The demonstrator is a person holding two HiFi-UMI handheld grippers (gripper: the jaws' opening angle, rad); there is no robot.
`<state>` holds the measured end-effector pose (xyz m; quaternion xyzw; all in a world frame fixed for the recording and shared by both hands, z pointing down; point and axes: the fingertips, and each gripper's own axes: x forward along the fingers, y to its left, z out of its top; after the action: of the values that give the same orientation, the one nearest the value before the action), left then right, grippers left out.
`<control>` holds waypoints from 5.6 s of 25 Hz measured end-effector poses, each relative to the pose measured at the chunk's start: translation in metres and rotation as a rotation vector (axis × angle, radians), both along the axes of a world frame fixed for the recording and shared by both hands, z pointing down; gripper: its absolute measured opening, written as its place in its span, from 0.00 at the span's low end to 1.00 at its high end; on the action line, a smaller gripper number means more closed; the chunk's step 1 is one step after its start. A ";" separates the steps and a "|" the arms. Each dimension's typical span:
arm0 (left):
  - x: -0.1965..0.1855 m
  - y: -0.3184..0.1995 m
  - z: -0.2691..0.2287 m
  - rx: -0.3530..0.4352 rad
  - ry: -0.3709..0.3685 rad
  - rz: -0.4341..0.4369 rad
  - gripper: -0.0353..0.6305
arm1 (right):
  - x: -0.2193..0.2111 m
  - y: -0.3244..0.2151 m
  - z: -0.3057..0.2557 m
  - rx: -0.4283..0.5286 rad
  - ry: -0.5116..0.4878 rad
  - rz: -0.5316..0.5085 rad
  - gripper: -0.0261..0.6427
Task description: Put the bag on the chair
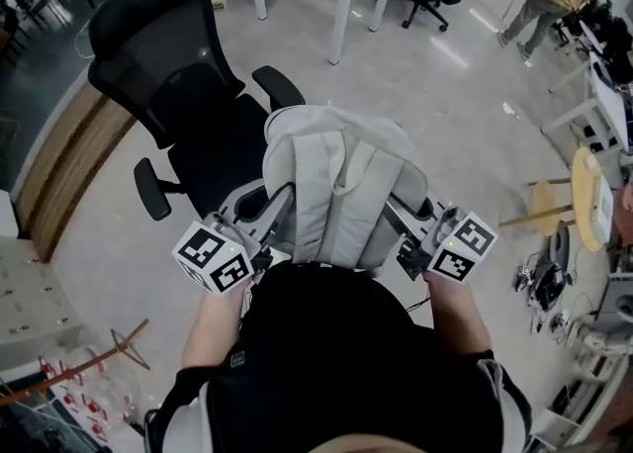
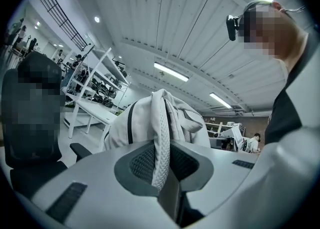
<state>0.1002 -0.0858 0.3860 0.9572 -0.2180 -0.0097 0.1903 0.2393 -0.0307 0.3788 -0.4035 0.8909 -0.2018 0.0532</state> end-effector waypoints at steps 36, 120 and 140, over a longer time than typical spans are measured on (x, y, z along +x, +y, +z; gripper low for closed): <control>0.079 -0.254 -0.078 0.086 -0.085 -0.775 0.15 | 0.073 -0.371 -0.080 0.101 0.021 -0.841 0.14; -0.281 -0.401 0.279 -0.506 0.060 -1.573 0.15 | -0.374 -0.589 0.277 -0.304 0.358 -1.615 0.14; -0.367 -0.385 0.321 -0.531 0.151 -1.615 0.36 | -0.440 -0.629 0.345 -0.406 0.345 -1.428 0.31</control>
<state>-0.2668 -0.4706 0.7068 0.4285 -0.8155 -0.1548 0.3570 -0.2011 -0.6595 0.7238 0.2432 0.8765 -0.2815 -0.3054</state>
